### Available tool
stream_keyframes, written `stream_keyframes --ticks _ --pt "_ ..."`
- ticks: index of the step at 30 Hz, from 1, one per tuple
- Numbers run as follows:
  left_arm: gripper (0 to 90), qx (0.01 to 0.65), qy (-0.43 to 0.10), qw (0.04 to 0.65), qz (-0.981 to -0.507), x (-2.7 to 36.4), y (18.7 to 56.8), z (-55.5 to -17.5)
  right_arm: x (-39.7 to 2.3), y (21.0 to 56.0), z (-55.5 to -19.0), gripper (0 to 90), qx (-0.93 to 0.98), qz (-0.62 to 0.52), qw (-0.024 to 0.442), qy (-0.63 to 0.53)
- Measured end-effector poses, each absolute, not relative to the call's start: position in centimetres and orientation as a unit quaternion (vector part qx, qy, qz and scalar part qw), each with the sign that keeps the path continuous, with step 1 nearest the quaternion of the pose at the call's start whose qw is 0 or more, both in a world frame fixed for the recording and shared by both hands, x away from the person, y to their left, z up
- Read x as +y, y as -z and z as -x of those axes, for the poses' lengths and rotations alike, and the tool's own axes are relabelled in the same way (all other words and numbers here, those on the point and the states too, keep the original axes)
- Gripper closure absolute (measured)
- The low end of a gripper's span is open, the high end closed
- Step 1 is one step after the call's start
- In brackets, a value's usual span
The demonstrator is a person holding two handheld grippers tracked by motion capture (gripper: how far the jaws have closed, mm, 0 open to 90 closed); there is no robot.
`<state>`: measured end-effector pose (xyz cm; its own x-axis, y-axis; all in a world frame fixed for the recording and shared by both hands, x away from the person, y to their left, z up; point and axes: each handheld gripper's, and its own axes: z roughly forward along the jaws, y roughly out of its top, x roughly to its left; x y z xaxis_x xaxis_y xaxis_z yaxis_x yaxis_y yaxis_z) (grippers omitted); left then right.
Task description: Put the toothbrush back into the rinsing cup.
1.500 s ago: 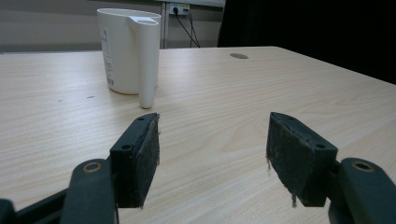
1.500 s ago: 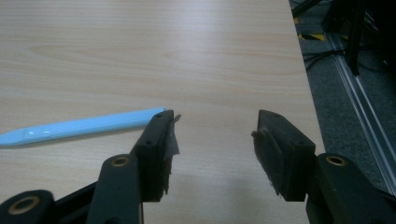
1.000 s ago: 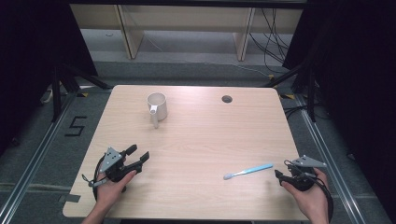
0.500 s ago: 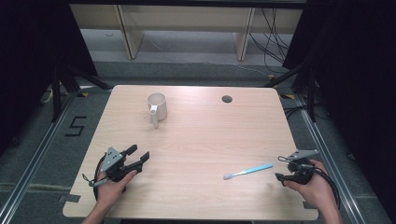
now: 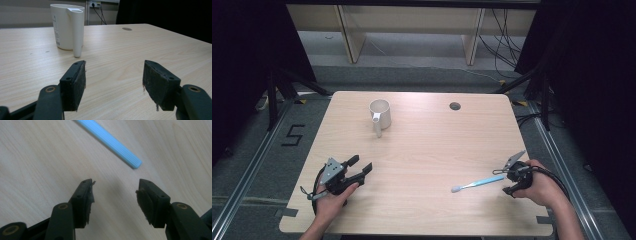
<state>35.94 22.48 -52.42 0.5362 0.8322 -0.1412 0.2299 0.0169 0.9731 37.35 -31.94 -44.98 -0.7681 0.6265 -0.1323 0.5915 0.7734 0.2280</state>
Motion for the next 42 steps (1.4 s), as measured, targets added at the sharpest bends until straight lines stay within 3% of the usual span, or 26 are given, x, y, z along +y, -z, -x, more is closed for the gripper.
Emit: stream_keyframes --ticks 11,20,42 --pt "34.8 0.407 -0.257 0.585 -0.653 22.4 52.4 -35.9 -30.3 44.9 -38.7 53.7 0.963 -0.25 0.087 -0.042" --pt "34.8 0.407 -0.257 0.583 -0.654 22.4 52.4 -35.9 -29.6 45.0 -39.5 54.5 0.978 -0.183 0.103 -0.01" --pt "34.8 0.411 -0.257 0.576 -0.659 22.4 52.3 -35.8 -27.1 45.6 -41.0 62.1 0.994 -0.065 0.091 -0.001"
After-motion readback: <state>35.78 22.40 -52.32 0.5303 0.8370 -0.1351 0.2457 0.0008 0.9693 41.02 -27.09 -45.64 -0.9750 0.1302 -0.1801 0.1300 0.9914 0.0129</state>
